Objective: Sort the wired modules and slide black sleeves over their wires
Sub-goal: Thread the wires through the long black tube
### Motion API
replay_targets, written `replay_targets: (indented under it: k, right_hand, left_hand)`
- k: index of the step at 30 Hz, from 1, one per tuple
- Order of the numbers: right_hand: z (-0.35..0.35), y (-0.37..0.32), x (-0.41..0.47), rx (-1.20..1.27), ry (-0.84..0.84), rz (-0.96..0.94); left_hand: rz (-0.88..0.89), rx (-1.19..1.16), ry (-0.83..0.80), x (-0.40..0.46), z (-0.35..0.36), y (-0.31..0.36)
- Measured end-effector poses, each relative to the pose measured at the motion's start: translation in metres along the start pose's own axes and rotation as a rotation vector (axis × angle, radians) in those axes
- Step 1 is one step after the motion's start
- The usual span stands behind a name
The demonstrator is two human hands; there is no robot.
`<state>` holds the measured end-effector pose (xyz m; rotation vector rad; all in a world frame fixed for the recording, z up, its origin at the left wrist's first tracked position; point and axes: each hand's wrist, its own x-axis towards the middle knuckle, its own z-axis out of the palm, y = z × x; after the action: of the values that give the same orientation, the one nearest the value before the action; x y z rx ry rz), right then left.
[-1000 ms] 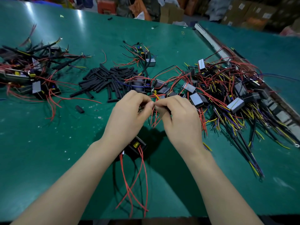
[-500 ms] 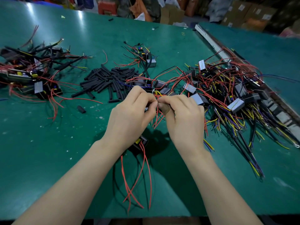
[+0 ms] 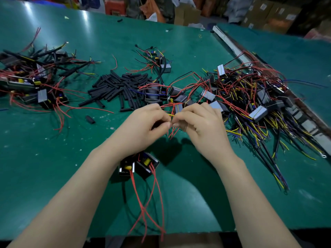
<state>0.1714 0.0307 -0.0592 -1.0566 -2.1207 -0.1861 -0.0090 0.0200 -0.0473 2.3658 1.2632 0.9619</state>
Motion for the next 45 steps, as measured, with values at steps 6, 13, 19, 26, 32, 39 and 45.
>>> replay_targets:
  k: [6,13,19,26,32,39,45]
  right_hand:
    - [-0.002,0.008,0.0,0.299,-0.233,0.123]
    - [-0.002,-0.001,0.002,0.415,-0.126,0.203]
    - [-0.004,0.001,0.003,0.397,-0.077,0.162]
    - [-0.001,0.001,0.002,0.307,-0.028,0.146]
    - [0.001,-0.003,0.001,0.241,-0.002,0.158]
    - [0.002,-0.009,0.002,0.337,-0.017,0.217]
    - [0.0,-0.006,0.002,0.389,-0.058,0.246]
  left_hand:
    - [-0.017,-0.149,-0.172,-0.004,-0.006,-0.008]
    - [-0.155,-0.332,-0.034,-0.002,-0.002,-0.001]
    - [-0.194,-0.299,0.059,0.001,0.002,-0.001]
    - [-0.268,-0.313,0.035,0.001,0.001,-0.001]
    - [-0.181,-0.127,0.094,0.001,0.007,0.004]
    - [-0.194,-0.065,0.236,0.002,0.011,0.006]
    - [-0.244,-0.206,0.242,0.002,0.01,0.006]
